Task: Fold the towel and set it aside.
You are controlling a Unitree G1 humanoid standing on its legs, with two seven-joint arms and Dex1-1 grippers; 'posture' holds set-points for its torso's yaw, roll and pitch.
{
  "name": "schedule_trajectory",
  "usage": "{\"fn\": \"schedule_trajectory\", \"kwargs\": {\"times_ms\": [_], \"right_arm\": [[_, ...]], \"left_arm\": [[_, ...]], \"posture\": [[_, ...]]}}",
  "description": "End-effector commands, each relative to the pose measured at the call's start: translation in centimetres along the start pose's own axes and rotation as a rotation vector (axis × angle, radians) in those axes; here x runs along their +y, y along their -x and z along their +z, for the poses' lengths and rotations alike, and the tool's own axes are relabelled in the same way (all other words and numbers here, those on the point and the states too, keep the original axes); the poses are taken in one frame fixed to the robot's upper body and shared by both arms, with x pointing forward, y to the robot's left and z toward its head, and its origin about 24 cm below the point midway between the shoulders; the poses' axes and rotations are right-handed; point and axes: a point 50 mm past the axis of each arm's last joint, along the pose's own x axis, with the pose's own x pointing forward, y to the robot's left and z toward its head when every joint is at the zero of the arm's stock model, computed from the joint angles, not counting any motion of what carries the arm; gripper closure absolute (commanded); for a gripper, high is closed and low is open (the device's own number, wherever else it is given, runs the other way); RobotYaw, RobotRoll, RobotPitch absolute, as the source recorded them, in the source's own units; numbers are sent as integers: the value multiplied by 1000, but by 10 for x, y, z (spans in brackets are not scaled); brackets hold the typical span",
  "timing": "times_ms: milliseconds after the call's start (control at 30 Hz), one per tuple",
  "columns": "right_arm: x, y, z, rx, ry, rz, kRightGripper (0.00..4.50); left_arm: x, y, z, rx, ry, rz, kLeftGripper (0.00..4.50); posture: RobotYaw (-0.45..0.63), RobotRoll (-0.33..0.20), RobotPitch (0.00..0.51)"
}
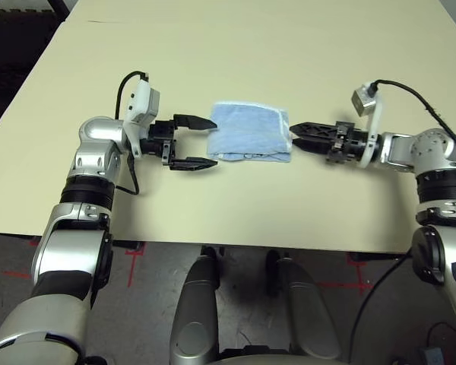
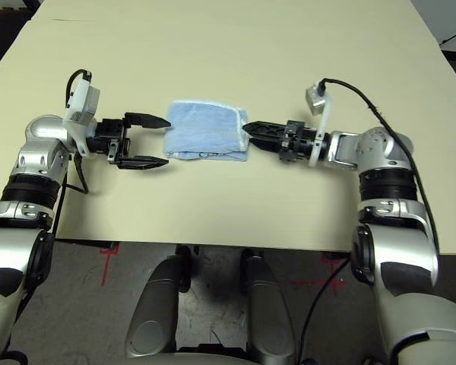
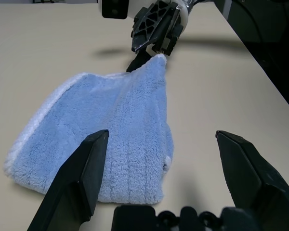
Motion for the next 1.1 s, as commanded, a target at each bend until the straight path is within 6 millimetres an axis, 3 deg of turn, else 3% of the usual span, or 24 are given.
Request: {"fn": "schedule_trajectory", "kwargs": {"times_ms": [33,233,300,433,667,900,1100], "right_arm": [[-5,-18,-6,29,-25,-20,39],[-5,-23,-6,32,-34,-12,39],[-5,-23,-6,27,-33,-17,418],[-5,-21,-6,26,-33,-19,1683],[-3,-17,-5,24,-33,-9,4376],[3,-9,6,-44,1,5,4476],[11,9,32,-227,117,0,4476]], "left_arm": [[-3,-3,0,-3,-2,-27,0],[-5,-2,0,-1,-1,-30,0],[-6,-2,0,1,1,-31,0],[-7,-2,-1,7,5,-34,0],[-6,-4,-2,13,10,-41,0],[-7,-3,-3,19,16,-43,0],[-7,-1,-6,13,42,-31,0]], "posture": [[120,0,295],[123,0,292],[122,0,291],[115,0,288],[106,0,284],[101,0,285],[86,0,284]]}}
